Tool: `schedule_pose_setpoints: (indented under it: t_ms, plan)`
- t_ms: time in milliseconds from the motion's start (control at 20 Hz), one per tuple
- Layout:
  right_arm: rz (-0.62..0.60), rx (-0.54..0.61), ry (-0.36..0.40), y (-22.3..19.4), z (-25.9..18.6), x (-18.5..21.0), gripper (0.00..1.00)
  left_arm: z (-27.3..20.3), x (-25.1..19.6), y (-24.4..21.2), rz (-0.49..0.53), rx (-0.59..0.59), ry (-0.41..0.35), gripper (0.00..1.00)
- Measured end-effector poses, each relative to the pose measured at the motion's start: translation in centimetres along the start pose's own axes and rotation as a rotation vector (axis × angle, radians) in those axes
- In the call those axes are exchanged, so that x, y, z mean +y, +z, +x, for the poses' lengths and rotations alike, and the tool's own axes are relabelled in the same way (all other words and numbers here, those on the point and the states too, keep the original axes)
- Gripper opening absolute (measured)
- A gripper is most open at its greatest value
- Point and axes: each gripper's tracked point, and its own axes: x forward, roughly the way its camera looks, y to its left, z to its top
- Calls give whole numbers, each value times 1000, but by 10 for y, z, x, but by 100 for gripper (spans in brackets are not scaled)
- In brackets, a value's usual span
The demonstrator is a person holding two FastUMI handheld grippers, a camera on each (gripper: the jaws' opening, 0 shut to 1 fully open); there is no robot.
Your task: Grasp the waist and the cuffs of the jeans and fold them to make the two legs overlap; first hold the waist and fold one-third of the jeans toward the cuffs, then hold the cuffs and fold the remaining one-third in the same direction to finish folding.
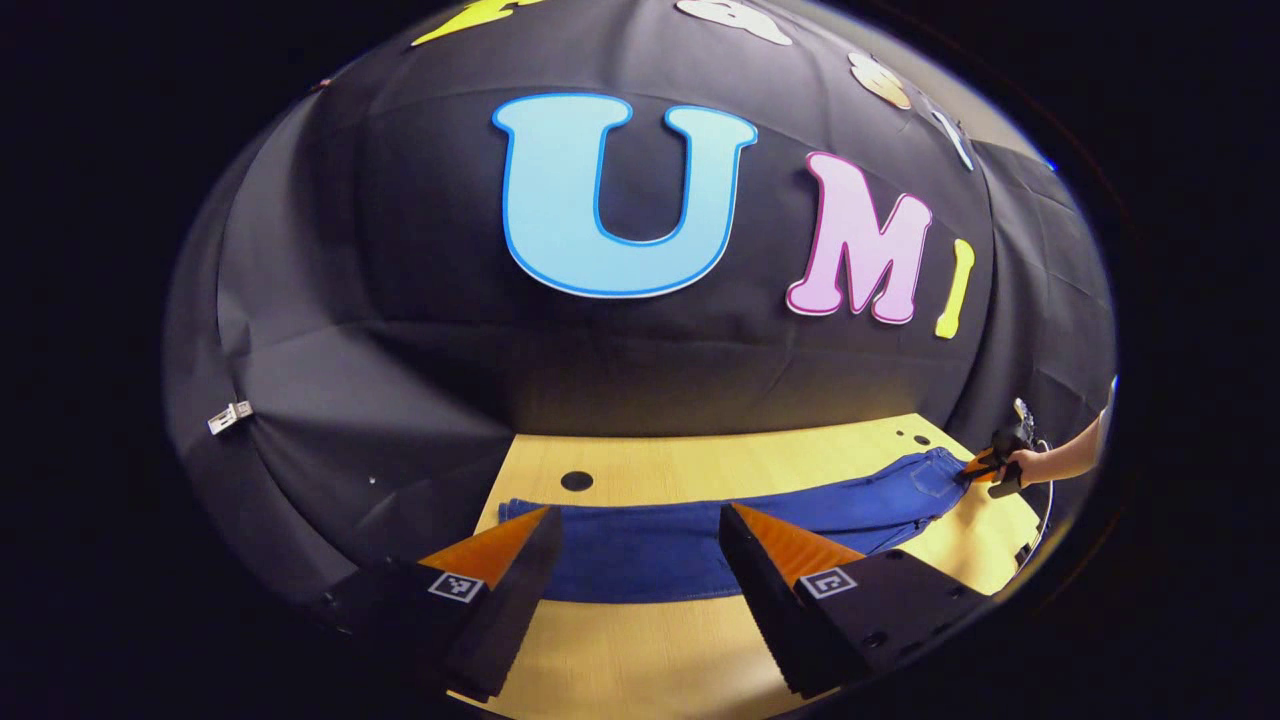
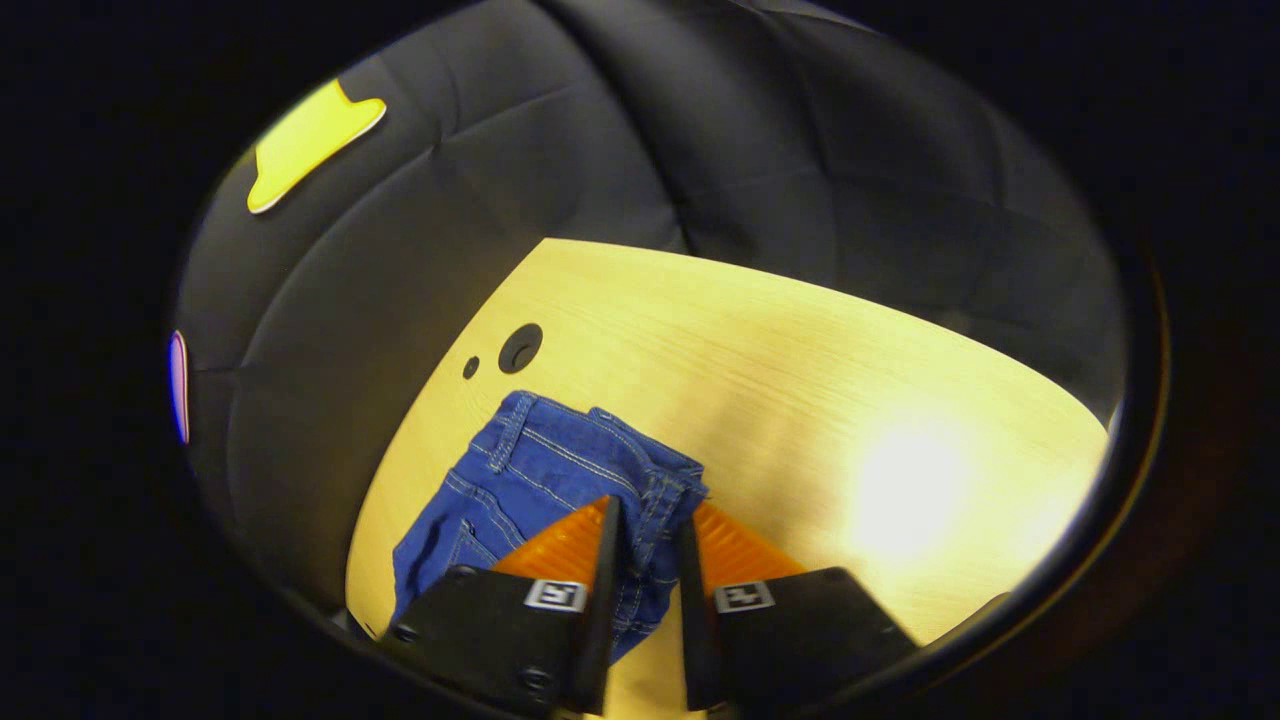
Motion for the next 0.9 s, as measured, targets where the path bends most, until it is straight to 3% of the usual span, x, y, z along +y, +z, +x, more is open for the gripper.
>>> schedule_pose_setpoints:
  t_ms: [50, 250, 550, 750, 900]
  plan:
    - [-9, -29, 19, 5, -2, 6, 11, 0, -1, 2, 18, -9, 6, 99]
    - [-65, -104, 145, 30, -55, 54, 12, -1, 0, 9, 71, -33, -1, 99]
    - [-188, -197, 415, 15, -167, 204, 11, -22, 4, 8, 4, -48, -12, 98]
    - [-322, -209, 573, -53, -237, 307, 11, -60, 24, -1, -36, -59, 5, 98]
    - [-476, -157, 671, -154, -256, 363, 11, -86, 43, -17, -82, -50, 41, 99]
